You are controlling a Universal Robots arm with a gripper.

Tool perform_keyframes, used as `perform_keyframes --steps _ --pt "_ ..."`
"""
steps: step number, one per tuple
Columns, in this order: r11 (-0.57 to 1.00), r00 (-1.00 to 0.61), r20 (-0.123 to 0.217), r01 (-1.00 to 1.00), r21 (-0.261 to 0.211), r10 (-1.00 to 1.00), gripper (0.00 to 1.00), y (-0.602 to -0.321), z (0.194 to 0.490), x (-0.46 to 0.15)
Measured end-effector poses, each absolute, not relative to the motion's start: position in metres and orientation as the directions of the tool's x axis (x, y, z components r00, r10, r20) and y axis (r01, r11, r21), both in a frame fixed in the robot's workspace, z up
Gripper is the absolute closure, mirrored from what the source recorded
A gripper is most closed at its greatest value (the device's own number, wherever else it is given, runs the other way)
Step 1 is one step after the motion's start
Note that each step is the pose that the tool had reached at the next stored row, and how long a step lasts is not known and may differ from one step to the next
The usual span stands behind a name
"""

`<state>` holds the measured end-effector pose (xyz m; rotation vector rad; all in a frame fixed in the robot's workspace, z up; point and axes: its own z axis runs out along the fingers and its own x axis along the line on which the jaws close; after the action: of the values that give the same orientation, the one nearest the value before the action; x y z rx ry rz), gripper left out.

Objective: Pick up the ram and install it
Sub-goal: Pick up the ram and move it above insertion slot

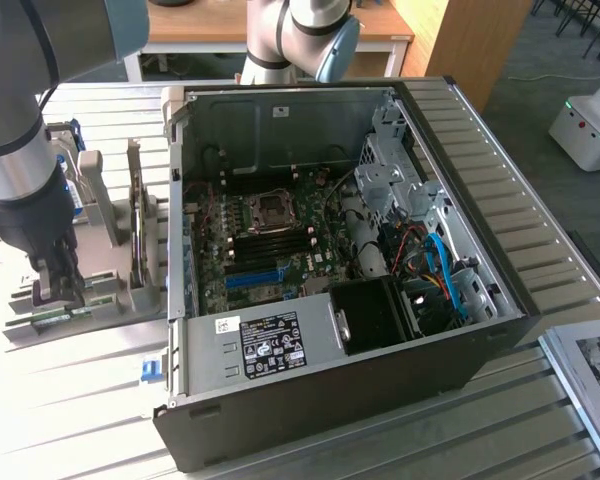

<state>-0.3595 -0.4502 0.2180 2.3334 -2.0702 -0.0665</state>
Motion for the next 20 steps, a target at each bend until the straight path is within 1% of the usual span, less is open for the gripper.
perform_keyframes --steps 20 --pt "-0.119 0.119 -0.017 -0.992 0.045 -0.993 0.70 -0.450 0.206 -0.360"
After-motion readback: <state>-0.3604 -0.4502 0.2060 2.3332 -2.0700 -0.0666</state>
